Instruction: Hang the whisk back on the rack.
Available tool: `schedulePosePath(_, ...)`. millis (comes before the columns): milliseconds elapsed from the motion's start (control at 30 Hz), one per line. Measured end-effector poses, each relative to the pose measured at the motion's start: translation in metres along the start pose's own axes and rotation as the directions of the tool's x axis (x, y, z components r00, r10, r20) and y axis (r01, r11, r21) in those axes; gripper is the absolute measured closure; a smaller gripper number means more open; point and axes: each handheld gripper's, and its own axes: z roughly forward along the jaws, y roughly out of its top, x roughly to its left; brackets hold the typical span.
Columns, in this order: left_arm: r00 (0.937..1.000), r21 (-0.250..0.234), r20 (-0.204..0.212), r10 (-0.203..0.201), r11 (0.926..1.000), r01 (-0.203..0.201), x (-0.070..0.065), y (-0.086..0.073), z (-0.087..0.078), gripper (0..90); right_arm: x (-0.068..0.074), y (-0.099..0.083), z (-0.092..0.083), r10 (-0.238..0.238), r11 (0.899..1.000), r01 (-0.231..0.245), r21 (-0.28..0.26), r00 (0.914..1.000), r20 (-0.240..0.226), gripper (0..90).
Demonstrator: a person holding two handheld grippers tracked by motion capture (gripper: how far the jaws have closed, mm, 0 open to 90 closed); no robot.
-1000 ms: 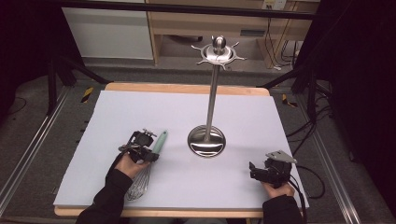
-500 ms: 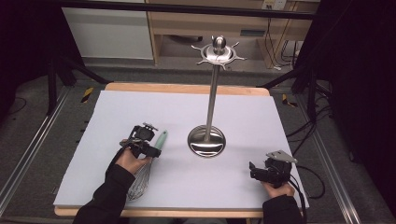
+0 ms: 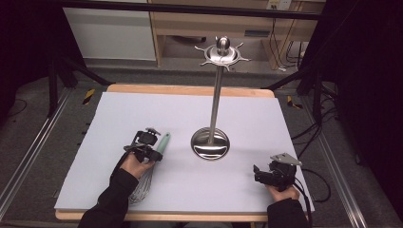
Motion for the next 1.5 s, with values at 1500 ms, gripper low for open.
schedulePosePath(1500, 0.9991, -0.307, 0.029, 0.031, 0.9516, -0.020, -0.001, -0.025, -0.055, 68.6, 0.000, 0.000, 0.000, 0.003, 1.000, -0.003, 0.000, 1.0000, -0.001, 7.8)
